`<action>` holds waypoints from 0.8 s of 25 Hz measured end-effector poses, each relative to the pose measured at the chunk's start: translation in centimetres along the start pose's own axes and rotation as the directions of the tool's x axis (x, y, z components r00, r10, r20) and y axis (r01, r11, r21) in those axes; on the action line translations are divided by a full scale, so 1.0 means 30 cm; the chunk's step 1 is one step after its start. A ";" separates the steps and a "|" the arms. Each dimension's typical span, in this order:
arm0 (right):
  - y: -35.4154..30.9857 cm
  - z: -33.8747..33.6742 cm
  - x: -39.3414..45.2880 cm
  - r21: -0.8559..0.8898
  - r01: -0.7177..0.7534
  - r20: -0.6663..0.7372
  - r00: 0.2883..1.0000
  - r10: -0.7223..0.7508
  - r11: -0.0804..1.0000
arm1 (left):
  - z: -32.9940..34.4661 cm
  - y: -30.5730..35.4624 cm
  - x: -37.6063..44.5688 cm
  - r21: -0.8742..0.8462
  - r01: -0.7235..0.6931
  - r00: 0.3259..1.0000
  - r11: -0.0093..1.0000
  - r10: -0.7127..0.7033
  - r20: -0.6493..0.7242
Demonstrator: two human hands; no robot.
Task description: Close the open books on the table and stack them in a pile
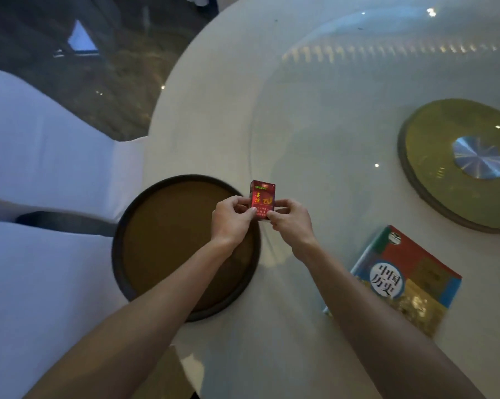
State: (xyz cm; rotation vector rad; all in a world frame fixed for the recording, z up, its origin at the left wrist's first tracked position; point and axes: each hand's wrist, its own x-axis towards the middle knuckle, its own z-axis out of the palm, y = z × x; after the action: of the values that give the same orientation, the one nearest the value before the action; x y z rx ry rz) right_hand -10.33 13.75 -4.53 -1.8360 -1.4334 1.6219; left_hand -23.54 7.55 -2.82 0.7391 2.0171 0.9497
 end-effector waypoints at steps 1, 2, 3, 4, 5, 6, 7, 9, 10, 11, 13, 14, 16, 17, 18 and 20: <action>-0.007 0.053 -0.014 -0.023 0.005 0.020 1.000 -0.004 1.000 | -0.044 -0.036 -0.002 0.004 0.015 1.000 1.000 -0.015 -0.028; -0.009 0.095 -0.027 -0.044 0.007 0.039 0.999 -0.005 0.999 | -0.077 -0.067 -0.004 0.008 0.028 0.998 1.000 -0.028 -0.054; -0.008 0.137 -0.039 -0.068 0.009 0.056 0.998 -0.005 0.998 | -0.108 -0.097 -0.011 0.013 0.047 0.996 0.999 -0.046 -0.078; -0.001 0.182 -0.049 -0.091 0.014 0.073 0.997 -0.007 0.996 | -0.140 -0.132 -0.015 0.015 0.067 0.993 0.998 -0.065 -0.100; 0.002 0.220 -0.062 -0.120 0.019 0.086 0.996 -0.008 0.993 | -0.165 -0.163 -0.023 0.012 0.088 0.990 0.996 -0.086 -0.114; 0.011 0.251 -0.071 -0.147 0.027 0.099 0.995 -0.013 0.989 | -0.184 -0.194 -0.030 0.007 0.104 0.987 0.995 -0.103 -0.123; 0.016 0.279 -0.082 -0.174 0.036 0.112 0.994 -0.017 0.984 | -0.202 -0.223 -0.041 0.005 0.123 0.984 0.992 -0.121 -0.130; 0.030 0.331 -0.099 -0.233 0.054 0.145 0.989 -0.020 0.971 | -0.234 -0.286 -0.055 0.012 0.159 0.978 0.987 -0.156 -0.142; 0.039 0.353 -0.106 -0.257 0.059 0.159 0.987 -0.018 0.965 | -0.246 -0.319 -0.057 0.012 0.183 0.973 0.983 -0.179 -0.144; 0.044 0.368 -0.120 -0.277 0.054 0.173 0.985 -0.006 0.959 | -0.255 -0.341 -0.061 0.011 0.208 0.968 0.978 -0.205 -0.142; 0.059 0.394 -0.136 -0.294 0.048 0.203 0.979 0.013 0.955 | -0.269 -0.380 -0.068 0.024 0.243 0.964 0.970 -0.239 -0.121; 0.069 0.405 -0.139 -0.307 0.048 0.215 0.976 0.020 0.951 | -0.271 -0.400 -0.069 0.037 0.248 0.964 0.968 -0.243 -0.106; 0.079 0.415 -0.141 -0.322 0.053 0.230 0.973 0.024 0.945 | -0.276 -0.416 -0.071 0.027 0.255 0.965 0.967 -0.252 -0.075; 0.074 0.413 -0.148 -0.336 0.057 0.234 0.972 0.025 0.940 | -0.282 -0.407 -0.073 0.012 0.263 0.963 0.965 -0.262 -0.058; 0.072 0.411 -0.147 -0.348 0.075 0.243 0.970 0.013 0.935 | -0.280 -0.406 -0.066 0.013 0.268 0.962 0.963 -0.267 -0.050; 0.064 0.397 -0.157 -0.377 0.113 0.277 0.961 -0.004 0.919 | -0.284 -0.392 -0.068 0.088 0.234 0.972 0.968 -0.231 -0.040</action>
State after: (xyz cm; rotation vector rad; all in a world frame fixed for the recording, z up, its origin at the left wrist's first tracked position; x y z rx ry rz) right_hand -19.20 4.65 -7.06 -1.7891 -2.0402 1.7055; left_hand -31.54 -3.59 -7.98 0.5241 2.1300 0.7394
